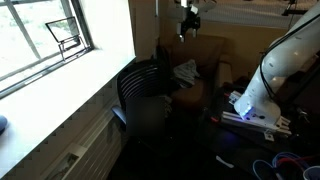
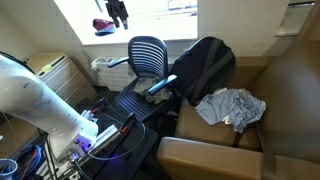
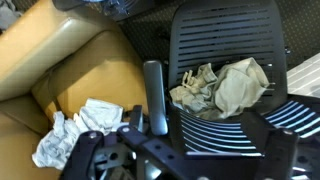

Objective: Pick up a shirt from the couch and place it on the armchair headrest

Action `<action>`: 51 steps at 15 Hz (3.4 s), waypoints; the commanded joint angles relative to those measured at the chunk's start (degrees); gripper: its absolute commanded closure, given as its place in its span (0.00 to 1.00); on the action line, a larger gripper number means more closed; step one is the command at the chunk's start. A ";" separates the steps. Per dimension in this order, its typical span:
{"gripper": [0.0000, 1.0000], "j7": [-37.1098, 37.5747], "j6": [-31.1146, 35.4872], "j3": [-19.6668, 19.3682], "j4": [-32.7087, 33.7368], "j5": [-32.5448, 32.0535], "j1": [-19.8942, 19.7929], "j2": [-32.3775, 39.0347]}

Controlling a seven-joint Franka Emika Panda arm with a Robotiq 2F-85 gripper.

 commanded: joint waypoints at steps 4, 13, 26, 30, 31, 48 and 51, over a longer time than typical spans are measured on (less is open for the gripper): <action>0.00 14.36 9.52 -1.21 -14.46 -0.23 -3.61 9.78; 0.00 24.57 13.80 -6.28 -14.23 -3.72 -5.96 15.38; 0.00 37.25 21.41 -20.90 -15.63 -3.54 -16.17 20.66; 0.00 42.04 19.92 -23.15 -14.14 0.45 -17.81 14.91; 0.00 42.96 19.70 -23.81 -13.91 1.05 -18.41 13.73; 0.00 67.74 52.71 -19.69 -0.24 23.39 -15.83 36.92; 0.00 76.14 58.35 -20.66 8.53 26.46 -13.44 48.38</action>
